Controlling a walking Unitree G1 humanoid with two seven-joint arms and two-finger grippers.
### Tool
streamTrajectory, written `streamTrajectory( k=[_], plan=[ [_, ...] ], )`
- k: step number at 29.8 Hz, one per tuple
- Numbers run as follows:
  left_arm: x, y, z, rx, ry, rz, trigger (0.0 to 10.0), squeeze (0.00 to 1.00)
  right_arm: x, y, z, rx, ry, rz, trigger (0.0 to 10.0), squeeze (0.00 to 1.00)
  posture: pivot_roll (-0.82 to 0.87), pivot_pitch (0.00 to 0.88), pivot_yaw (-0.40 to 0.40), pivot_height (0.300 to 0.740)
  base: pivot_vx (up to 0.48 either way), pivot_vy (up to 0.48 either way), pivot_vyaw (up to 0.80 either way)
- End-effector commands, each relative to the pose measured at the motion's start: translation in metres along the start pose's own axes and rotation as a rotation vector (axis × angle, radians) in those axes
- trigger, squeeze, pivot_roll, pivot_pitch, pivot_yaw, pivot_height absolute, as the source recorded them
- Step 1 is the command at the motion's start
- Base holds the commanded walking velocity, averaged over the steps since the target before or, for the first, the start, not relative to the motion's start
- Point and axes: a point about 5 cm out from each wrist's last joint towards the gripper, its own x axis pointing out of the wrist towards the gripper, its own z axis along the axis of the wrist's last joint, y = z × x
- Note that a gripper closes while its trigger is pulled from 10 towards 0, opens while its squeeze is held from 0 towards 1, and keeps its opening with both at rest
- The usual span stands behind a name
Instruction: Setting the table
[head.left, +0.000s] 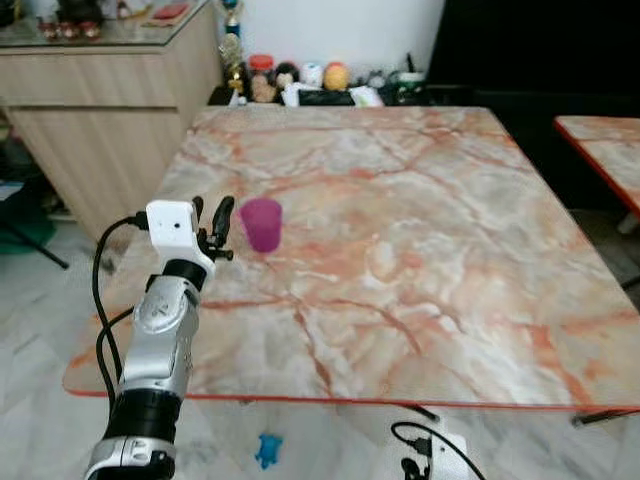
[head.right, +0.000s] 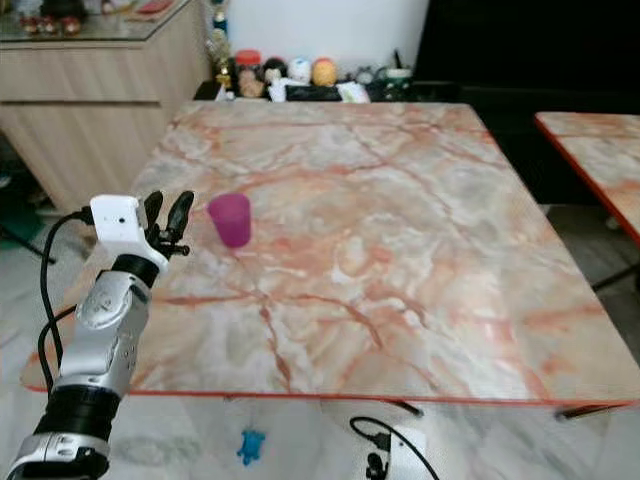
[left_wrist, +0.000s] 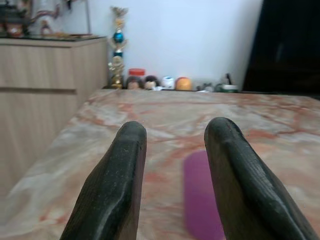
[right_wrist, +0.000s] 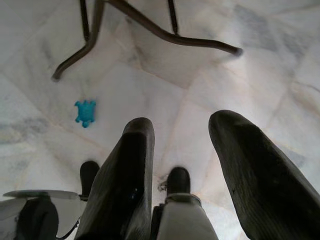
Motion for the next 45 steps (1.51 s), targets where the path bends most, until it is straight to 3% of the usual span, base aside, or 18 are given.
streamTrajectory(
  k=[1,11,15,19,24,26,31,35,36,45],
  plan=[
    [0.004,-0.002,0.008,-0.003,-0.036,-0.012,10.0,0.0,0.0,0.001,-0.002,-0.006,0.01,0.004,10.0,0.0,0.16,0.04,-0.023,0.74,0.315,0.0,0.0],
    [0.005,-0.006,0.009,-0.018,-0.026,-0.048,10.0,0.0,-0.001,0.008,-0.005,-0.014,0.023,0.018,10.0,0.0,0.16,0.045,-0.022,0.74,0.094,0.0,0.0],
    [0.006,-0.004,0.011,-0.079,0.003,-0.052,10.0,0.0,0.002,0.023,0.002,-0.024,0.001,0.036,10.0,0.0,0.16,0.05,-0.021,0.74,0.0,0.0,0.0],
    [0.008,-0.001,0.014,-0.118,0.019,-0.031,10.0,0.0,0.002,0.033,0.002,-0.027,-0.004,0.045,10.0,0.0,0.16,0.051,-0.021,0.74,0.0,0.0,0.0],
    [0.012,0.017,0.019,-0.138,0.081,0.073,10.0,0.04,0.0,0.042,-0.003,-0.029,0.017,0.046,10.0,0.0,0.17,0.056,-0.019,0.74,0.0,0.0,0.0],
    [0.014,0.021,0.02,-0.167,0.092,0.087,10.0,1.0,0.001,0.042,-0.002,-0.029,0.019,0.044,10.0,0.0,0.16,0.056,-0.017,0.74,0.0,0.0,0.0],
    [0.018,0.027,0.02,-0.146,0.164,0.151,10.0,1.0,0.003,0.04,0.005,-0.025,0.012,0.038,10.0,0.0,0.17,0.054,-0.02,0.74,0.0,0.0,0.0],
    [0.02,0.035,0.014,-0.168,0.242,0.228,10.0,1.0,0.009,0.053,0.029,-0.024,-0.02,0.042,10.0,0.0,0.16,0.051,-0.021,0.74,0.0,0.0,0.0],
    [0.02,0.035,0.013,-0.176,0.249,0.232,10.0,0.0,0.009,0.054,0.03,-0.023,-0.022,0.042,10.0,0.0,0.16,0.051,-0.021,0.74,0.0,0.0,0.0],
    [0.016,0.045,0.003,-0.144,0.33,0.275,10.0,0.0,0.006,0.076,0.021,-0.025,0.008,0.037,10.0,0.0,0.16,0.056,-0.024,0.74,0.0,0.0,0.0]
  ],
)
